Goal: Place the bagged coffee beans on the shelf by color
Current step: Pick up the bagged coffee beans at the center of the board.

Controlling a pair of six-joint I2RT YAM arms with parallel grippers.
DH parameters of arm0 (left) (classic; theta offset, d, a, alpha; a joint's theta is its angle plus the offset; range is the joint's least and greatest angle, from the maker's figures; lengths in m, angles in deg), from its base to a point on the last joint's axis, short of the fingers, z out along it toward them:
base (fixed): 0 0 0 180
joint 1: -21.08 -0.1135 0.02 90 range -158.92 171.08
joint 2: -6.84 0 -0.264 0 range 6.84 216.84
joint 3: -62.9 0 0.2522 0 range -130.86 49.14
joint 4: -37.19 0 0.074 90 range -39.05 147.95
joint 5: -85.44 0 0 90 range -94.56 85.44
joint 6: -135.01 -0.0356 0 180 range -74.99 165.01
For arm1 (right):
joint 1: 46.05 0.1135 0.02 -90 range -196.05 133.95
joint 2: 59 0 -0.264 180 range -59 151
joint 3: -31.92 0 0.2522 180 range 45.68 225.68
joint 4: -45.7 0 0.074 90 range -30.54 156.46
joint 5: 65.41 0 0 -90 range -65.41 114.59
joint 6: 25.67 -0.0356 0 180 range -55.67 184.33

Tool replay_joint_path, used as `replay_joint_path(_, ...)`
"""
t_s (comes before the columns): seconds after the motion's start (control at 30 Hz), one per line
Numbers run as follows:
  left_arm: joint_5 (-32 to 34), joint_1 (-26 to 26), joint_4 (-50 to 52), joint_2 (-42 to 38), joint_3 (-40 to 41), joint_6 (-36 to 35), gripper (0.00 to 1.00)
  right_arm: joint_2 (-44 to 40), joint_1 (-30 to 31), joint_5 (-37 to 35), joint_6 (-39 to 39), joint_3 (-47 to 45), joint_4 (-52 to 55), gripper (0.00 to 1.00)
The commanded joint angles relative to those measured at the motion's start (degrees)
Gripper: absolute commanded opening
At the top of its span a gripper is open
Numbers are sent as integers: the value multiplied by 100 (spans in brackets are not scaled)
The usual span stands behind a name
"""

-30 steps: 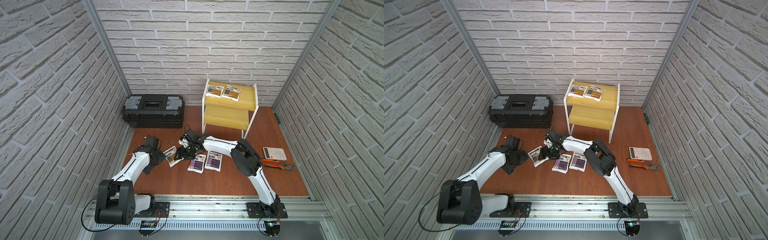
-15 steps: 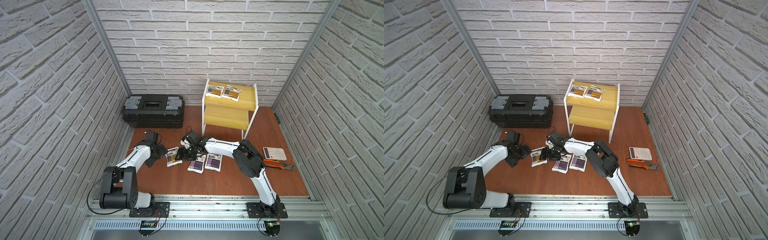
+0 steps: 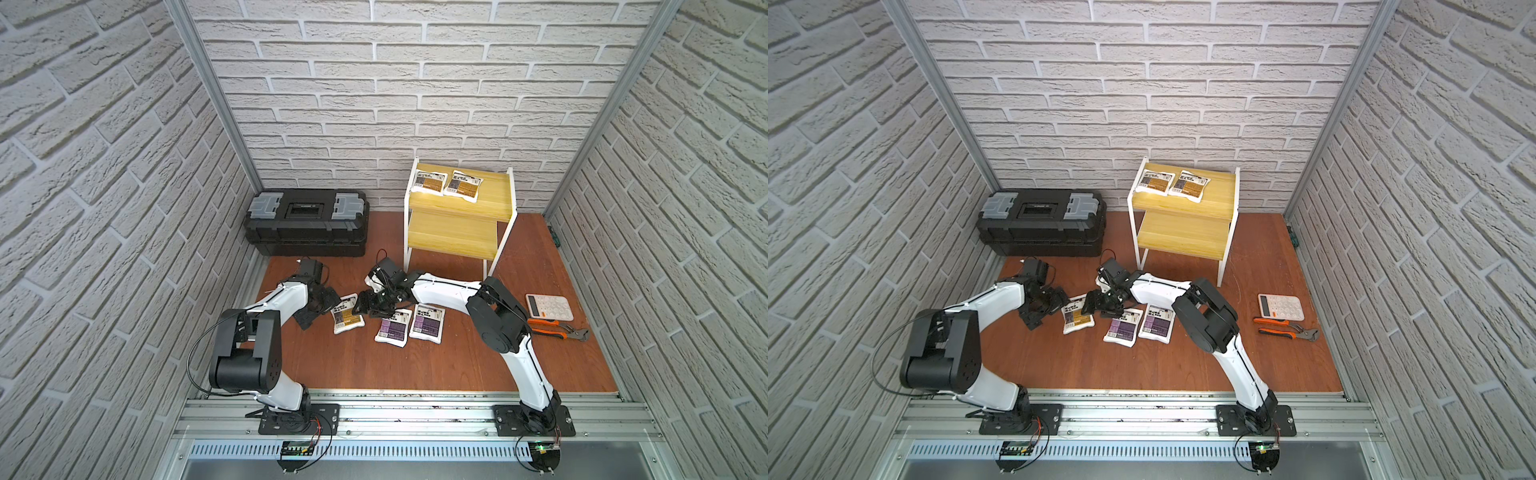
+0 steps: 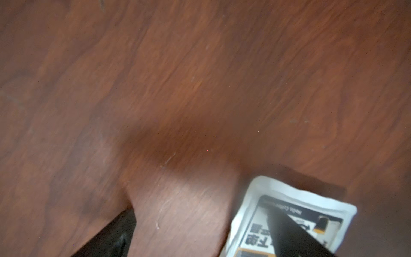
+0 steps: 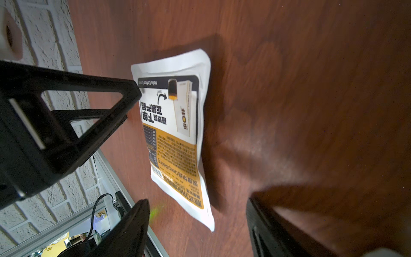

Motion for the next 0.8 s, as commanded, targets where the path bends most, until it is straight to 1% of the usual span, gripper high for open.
replay_joint_path(0.0, 294, 62, 80, 152, -121, 39, 99, 83, 27, 184, -207, -90, -301, 73)
replay_joint_path(0.23, 459, 130, 135, 320, -138, 63, 99, 139, 110, 422, -578, -210, -681, 72)
replay_joint_path(0.33, 459, 146, 100, 330, -94, 87, 98, 200, 129, 510, -799, -292, -938, 70)
replay_joint_path(0.43, 443, 151, 59, 334, -50, 97, 99, 269, 124, 556, -974, -343, -1167, 66)
replay_joint_path(0.53, 440, 168, 31, 330, -9, 97, 98, 346, 130, 557, -1063, -294, -1267, 56)
replay_joint_path(0.67, 427, 194, 30, 305, 12, 97, 99, 377, 113, 557, -1071, -208, -1268, 36)
replay_joint_path(0.77, 399, 208, 45, 223, 9, 83, 98, 294, 111, 565, -1027, -235, -1238, 25)
